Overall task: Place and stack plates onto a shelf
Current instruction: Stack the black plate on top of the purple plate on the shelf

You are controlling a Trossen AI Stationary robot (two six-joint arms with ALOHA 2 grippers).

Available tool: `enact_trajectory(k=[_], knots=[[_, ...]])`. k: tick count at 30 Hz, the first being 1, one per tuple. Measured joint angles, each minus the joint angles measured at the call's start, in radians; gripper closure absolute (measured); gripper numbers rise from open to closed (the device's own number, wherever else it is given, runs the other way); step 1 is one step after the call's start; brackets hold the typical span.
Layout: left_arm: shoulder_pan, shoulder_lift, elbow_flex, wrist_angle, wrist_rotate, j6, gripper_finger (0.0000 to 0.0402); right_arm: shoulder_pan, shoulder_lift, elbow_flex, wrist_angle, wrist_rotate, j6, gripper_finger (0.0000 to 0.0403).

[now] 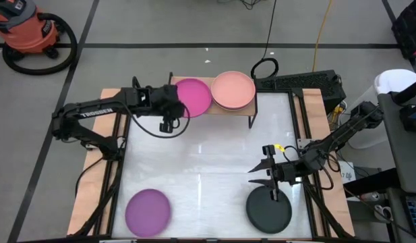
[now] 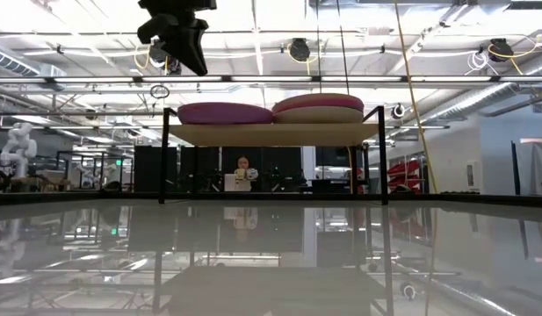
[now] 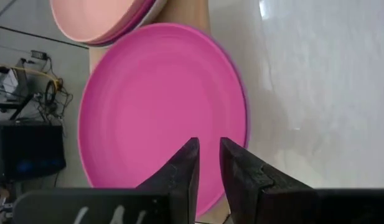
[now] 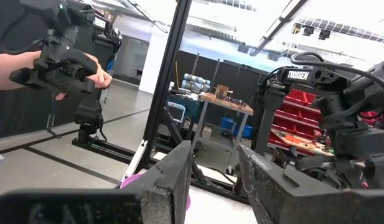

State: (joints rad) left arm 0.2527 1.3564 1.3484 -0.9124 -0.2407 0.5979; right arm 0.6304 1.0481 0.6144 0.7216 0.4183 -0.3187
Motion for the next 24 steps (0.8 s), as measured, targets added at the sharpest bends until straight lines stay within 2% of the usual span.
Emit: enact_trajectory(k=[3,8,14,19,24], knots=[[-0.007,0.002,0.026,-0.025,-0.016,-0.033,0.0312,0.000,0.000,0.000,-0.001,0.000,0.000,0.0287],[-0.055,0.000,0.141,-0.032,-0.063,-0.138,0.0266,0.000,0.000,0.000,-0.020,0.000,0.000,0.0287],[-0.179,-0.035,0.281,-0.026,-0.059,-0.278,0.0265,0.000,0.000,0.000,-0.083,0.000,0.067,0.0287],[-0.281,-0.156,0.265,0.031,-0.102,-0.308,0.0286,0.000,0.000,0.000,-0.154,0.000,0.140,0.0287],[-0.332,-0.314,0.175,0.113,-0.119,-0.436,0.0294,0.000,0.000,0.001,-0.184,0.000,0.158,0.0287]])
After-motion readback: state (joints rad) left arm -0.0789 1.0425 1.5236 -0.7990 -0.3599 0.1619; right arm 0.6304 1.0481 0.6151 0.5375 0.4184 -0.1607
